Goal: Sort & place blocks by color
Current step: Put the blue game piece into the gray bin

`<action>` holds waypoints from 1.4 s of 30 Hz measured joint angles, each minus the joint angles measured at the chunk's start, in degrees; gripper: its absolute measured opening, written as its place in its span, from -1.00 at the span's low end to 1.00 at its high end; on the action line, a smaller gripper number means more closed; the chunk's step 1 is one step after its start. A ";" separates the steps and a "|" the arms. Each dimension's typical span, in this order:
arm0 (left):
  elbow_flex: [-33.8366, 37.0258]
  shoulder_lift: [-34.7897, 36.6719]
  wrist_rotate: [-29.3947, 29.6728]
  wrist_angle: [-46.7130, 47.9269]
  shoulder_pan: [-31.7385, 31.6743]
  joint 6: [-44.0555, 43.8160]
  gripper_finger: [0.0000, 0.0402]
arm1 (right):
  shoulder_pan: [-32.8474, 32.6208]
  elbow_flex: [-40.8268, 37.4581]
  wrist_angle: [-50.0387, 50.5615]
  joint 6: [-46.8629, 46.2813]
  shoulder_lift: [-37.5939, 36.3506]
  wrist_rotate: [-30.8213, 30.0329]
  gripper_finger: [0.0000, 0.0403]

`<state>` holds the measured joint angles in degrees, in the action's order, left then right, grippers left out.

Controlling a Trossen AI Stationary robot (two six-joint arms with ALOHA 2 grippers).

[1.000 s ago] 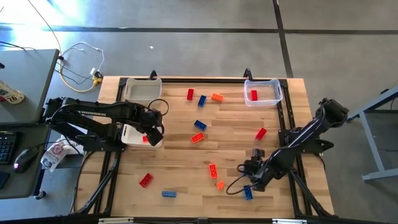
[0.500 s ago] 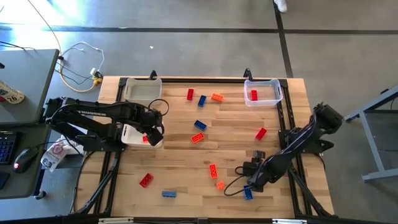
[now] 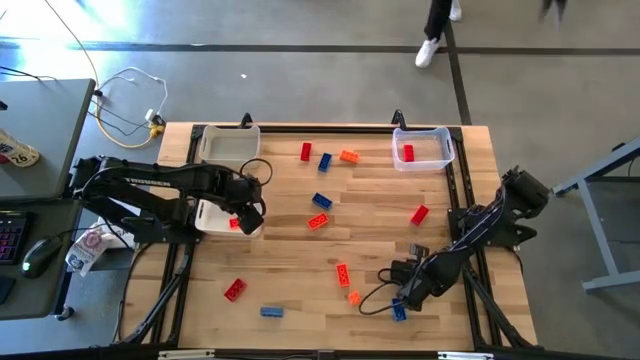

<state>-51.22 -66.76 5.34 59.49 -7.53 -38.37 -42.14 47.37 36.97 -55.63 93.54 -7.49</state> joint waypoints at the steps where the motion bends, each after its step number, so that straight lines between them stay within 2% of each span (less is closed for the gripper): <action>1: 0.00 0.00 -0.04 -0.13 0.02 0.61 -0.10 | 0.09 -0.01 -0.04 -0.52 -0.13 -0.09 -0.45; 10: 0.00 0.00 -0.20 -4.03 0.07 6.31 -0.10 | 1.40 4.82 1.82 -2.22 -1.93 -6.76 -0.45; 18: 0.00 0.00 -0.24 -7.53 0.15 10.92 -0.10 | 5.13 10.90 2.15 4.54 -2.02 -11.71 -0.45; 30: 0.00 0.00 -0.24 -14.47 3.49 19.27 -0.10 | 13.01 17.03 1.60 18.39 -2.04 -11.31 -0.45; 42: 0.00 0.00 -0.25 -21.27 7.71 29.67 -0.10 | 20.00 21.39 0.01 30.22 -2.07 -5.29 -0.45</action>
<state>-51.22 -66.76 5.10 38.22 0.18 -8.70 -22.15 68.76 36.98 -25.41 91.47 -12.79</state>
